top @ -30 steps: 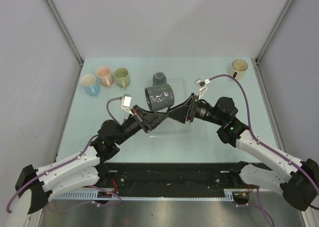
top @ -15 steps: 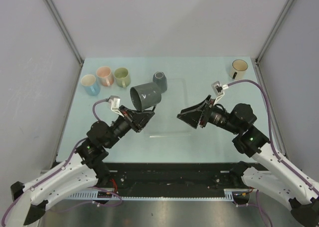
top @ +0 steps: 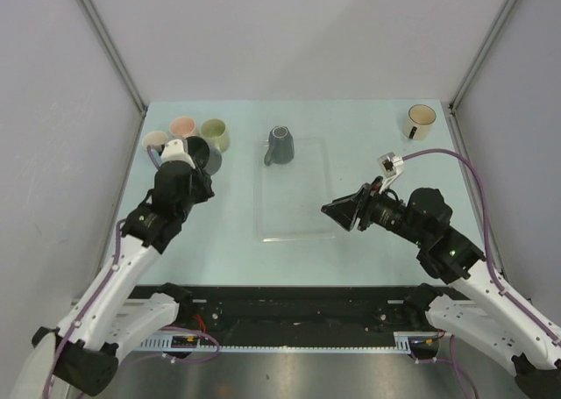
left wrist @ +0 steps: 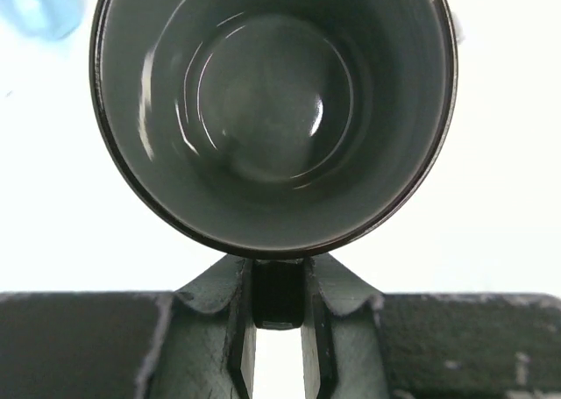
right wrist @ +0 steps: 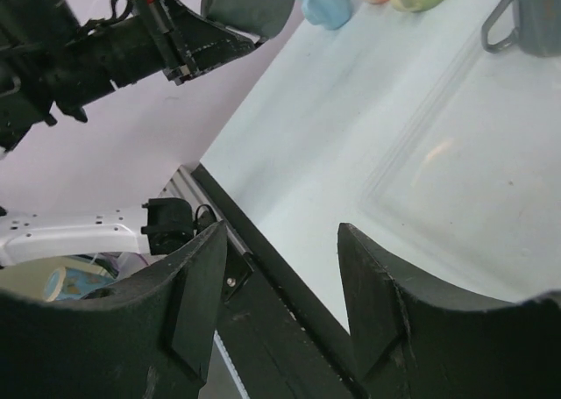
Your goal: Turn the mug right side up
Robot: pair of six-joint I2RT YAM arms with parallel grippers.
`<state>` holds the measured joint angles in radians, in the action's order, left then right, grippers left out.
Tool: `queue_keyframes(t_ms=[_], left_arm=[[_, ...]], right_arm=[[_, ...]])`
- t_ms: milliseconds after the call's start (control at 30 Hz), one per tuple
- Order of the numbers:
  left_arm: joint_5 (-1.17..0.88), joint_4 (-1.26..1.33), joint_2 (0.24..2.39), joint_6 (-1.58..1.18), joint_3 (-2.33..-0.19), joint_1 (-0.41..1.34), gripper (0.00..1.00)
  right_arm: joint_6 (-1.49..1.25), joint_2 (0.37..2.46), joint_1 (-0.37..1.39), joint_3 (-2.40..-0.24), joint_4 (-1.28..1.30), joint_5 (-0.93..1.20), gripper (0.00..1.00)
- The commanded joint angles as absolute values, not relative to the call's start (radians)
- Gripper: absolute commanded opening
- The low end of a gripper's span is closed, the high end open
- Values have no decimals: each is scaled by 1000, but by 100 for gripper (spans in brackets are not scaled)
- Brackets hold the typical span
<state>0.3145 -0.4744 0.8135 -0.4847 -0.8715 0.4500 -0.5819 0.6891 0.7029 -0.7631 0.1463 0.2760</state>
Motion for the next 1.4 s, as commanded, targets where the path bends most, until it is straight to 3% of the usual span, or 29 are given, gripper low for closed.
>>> queue_keyframes(t_ms=[0,200,600,1367], left_arm=[[325,-546,909,-451,-957,319,0],[261,-490,1089,-465,-960,200,0],[272,-247,1354,-428,-943,155,0],[325,-35,1543,-345,-897,107,0]], right_arm=[[-546,650,706,-796,204,215,58],[-522,606,707,-795,238,201,58],[-468,578,698,-792,308,173,58],[-416,666,630,-792,310,192,58]])
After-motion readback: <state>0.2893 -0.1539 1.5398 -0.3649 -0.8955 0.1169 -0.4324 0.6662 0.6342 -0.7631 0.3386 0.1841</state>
